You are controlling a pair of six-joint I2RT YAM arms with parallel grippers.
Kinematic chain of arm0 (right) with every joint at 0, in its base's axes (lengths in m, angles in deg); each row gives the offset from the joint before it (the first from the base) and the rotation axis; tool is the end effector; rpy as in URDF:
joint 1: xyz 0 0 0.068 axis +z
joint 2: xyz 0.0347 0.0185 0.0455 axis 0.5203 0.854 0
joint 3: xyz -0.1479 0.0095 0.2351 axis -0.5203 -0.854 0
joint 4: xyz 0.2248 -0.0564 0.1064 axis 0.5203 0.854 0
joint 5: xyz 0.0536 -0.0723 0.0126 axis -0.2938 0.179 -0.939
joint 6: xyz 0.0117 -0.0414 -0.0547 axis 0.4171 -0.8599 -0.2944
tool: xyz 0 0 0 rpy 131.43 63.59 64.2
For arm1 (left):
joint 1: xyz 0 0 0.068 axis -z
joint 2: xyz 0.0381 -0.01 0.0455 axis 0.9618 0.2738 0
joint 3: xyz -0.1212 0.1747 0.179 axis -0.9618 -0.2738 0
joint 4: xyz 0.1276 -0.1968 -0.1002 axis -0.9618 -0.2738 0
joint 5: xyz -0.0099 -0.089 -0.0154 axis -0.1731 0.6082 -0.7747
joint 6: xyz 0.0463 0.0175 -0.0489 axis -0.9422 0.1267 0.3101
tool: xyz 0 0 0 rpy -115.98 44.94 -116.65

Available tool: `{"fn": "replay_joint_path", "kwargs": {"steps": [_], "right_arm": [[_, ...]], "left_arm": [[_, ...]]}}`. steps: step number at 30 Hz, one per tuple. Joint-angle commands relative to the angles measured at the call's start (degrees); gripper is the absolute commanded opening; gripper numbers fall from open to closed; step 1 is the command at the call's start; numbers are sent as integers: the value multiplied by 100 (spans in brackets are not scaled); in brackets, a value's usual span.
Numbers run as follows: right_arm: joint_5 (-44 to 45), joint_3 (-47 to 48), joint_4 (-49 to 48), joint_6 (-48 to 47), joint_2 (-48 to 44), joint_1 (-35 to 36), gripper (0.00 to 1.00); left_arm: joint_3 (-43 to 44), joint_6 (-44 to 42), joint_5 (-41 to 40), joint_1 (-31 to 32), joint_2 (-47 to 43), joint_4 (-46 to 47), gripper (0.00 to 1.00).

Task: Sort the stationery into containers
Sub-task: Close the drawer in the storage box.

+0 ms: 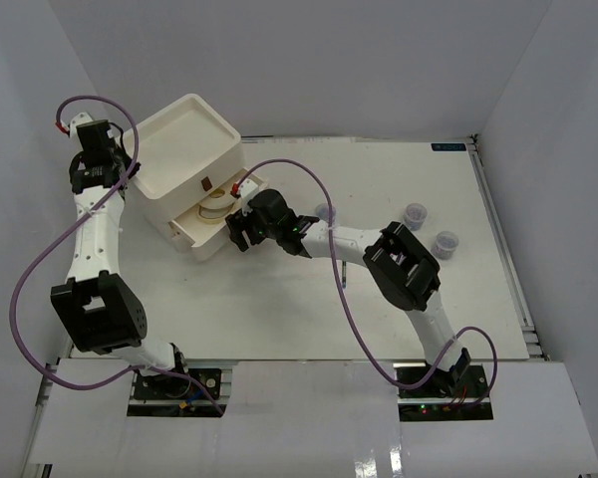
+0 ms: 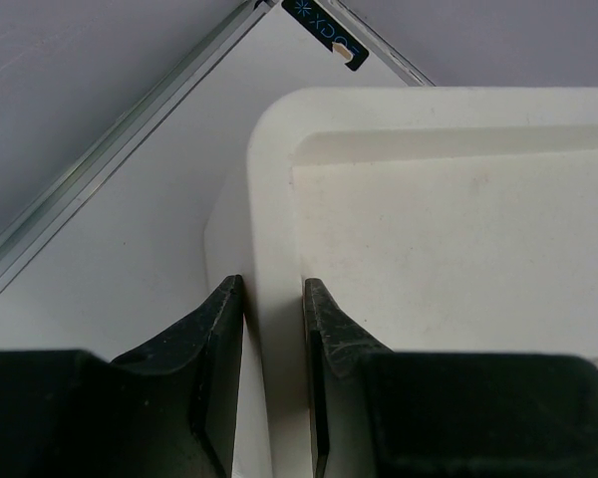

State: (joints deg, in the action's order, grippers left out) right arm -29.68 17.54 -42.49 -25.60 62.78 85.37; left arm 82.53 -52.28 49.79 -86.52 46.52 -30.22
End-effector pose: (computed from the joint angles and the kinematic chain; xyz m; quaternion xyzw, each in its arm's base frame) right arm 0.3071 0.4205 0.2048 -0.3355 0.7627 0.2654 0.4851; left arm 0.3491 0.0879 0.3621 -0.3247 0.8156 0.0303 0.4780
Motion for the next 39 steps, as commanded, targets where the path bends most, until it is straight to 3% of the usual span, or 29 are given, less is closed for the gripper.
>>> {"fn": "replay_joint_path", "kwargs": {"steps": [1, 10, 27, 32, 39], "right_arm": [[-393, 379, -1825, -99, -4, 47, 75], [-797, -158, -2397, -213, -452, 144, 68], [-455, 915, -1721, -362, 111, 223, 63], [-394, 195, -1668, -530, -442, 214, 62], [406, -1001, -1668, -381, -1041, 162, 63]], "left_arm": [[-46, 15, 1656, 265, 32, -727, 5], [77, -205, 2192, 265, 454, -666, 5], [-55, 111, 2527, 423, 366, -534, 4], [42, 208, 2193, 423, 428, -560, 4], [-81, 612, 2087, 414, 402, -464, 1]]}}
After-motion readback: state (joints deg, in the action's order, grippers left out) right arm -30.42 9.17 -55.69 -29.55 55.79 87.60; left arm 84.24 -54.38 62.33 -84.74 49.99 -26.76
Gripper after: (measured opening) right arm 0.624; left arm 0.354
